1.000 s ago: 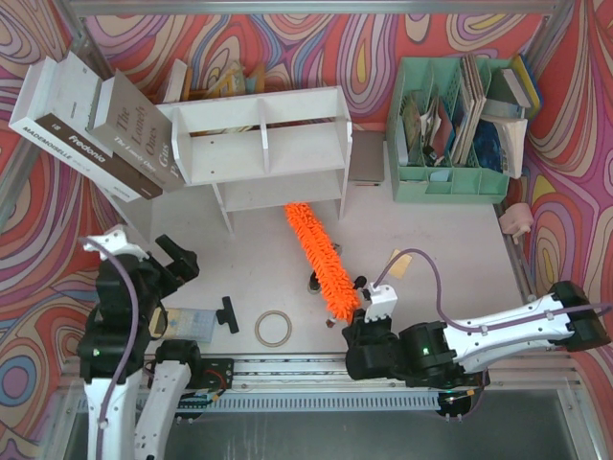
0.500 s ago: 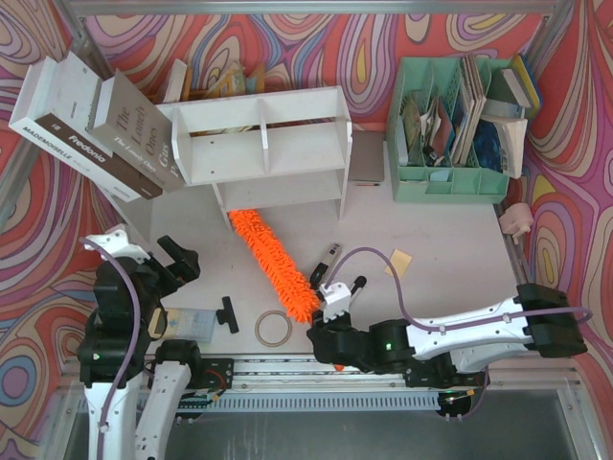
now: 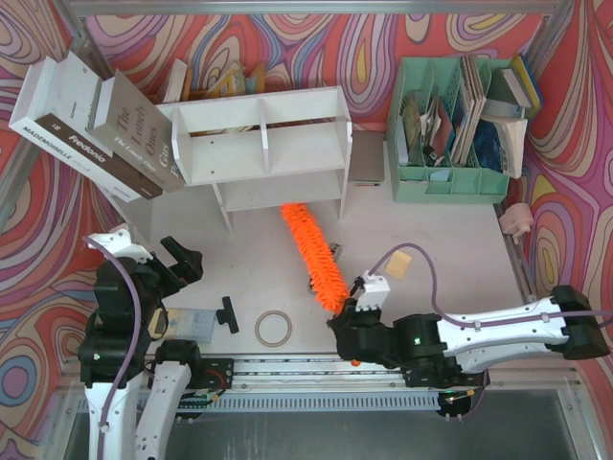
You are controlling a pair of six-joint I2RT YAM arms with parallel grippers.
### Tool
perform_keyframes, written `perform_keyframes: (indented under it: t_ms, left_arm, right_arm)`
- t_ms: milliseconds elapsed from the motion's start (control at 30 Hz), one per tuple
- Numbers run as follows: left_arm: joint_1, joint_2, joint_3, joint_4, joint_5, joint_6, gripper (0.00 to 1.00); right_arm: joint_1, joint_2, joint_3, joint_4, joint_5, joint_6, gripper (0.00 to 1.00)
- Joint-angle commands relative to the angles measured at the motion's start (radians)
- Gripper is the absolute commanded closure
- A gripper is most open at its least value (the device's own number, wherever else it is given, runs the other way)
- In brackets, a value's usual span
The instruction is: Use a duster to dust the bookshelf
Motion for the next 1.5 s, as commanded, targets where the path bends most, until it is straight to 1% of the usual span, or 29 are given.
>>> perform_keyframes:
  t_ms: [0, 67, 100, 167, 233, 333, 433, 567, 667, 767, 867, 1000, 1133, 1233, 1267, 1333, 1400, 1467]
  left_arm:
    - [0.006, -0.014, -0.017, 0.025, -0.001, 0.013, 0.02]
    - [0.006, -0.015, -0.018, 0.025, -0.006, 0.012, 0.02]
    - [0.006, -0.017, -0.017, 0.026, -0.006, 0.012, 0.02]
    - [0.006, -0.016, -0.018, 0.026, -0.005, 0.014, 0.02]
    - [0.006, -0.017, -0.018, 0.027, -0.004, 0.013, 0.02]
    - [0.006, -0.019, -0.018, 0.028, -0.005, 0.013, 0.02]
    - [0.006, -0.023, -0.017, 0.027, -0.007, 0.013, 0.02]
    - [0.006, -0.027, -0.019, 0.030, -0.003, 0.015, 0.02]
    - [0.006, -0.024, -0.019, 0.030, -0.003, 0.015, 0.02]
    - [0.006, -0.022, -0.018, 0.028, -0.003, 0.015, 0.02]
    - [0.006, -0.024, -0.020, 0.028, -0.008, 0.013, 0.02]
    - [0.006, -0.017, -0.019, 0.027, -0.014, 0.012, 0.02]
    - [0.006, -0.012, -0.019, 0.027, -0.012, 0.013, 0.02]
    - [0.006, -0.013, -0.019, 0.026, -0.016, 0.012, 0.02]
    - [0.006, -0.013, -0.019, 0.025, -0.017, 0.012, 0.02]
    - [0.006, -0.013, -0.019, 0.025, -0.019, 0.011, 0.02]
    - [0.006, -0.013, -0.019, 0.025, -0.020, 0.010, 0.02]
    - [0.006, -0.014, -0.018, 0.025, -0.021, 0.011, 0.02]
  right_arm:
    - [-0.002, -0.072, -0.026, -0.287, 0.193, 0.325, 1.00]
    - [-0.002, -0.077, -0.031, -0.296, 0.196, 0.330, 1.00]
    - [-0.002, -0.078, -0.034, -0.257, 0.194, 0.298, 1.00]
    - [-0.002, -0.072, -0.047, -0.118, 0.176, 0.162, 1.00]
    - [-0.002, -0.053, -0.055, 0.063, 0.141, 0.022, 1.00]
    - [-0.002, 0.020, -0.037, 0.289, 0.061, -0.201, 1.00]
    - [-0.002, 0.113, 0.008, 0.415, -0.029, -0.337, 1.00]
    - [-0.002, 0.213, 0.046, 0.526, -0.125, -0.437, 1.00]
    - [-0.002, 0.259, 0.076, 0.511, -0.129, -0.442, 1.00]
    - [-0.002, 0.248, 0.073, 0.442, -0.060, -0.363, 1.00]
    - [-0.003, 0.214, 0.075, 0.275, 0.050, -0.266, 1.00]
    - [-0.003, 0.141, 0.074, 0.021, 0.188, -0.060, 1.00]
    - [-0.003, 0.046, 0.024, -0.142, 0.248, 0.125, 1.00]
    - [-0.005, 0.024, 0.022, -0.258, 0.269, 0.243, 1.00]
    - [-0.005, 0.025, 0.024, -0.268, 0.269, 0.252, 1.00]
    - [-0.005, 0.035, 0.028, -0.227, 0.265, 0.210, 1.00]
    - [-0.004, 0.052, 0.029, -0.144, 0.246, 0.141, 1.00]
    - [-0.005, 0.074, 0.025, -0.020, 0.217, 0.036, 1.00]
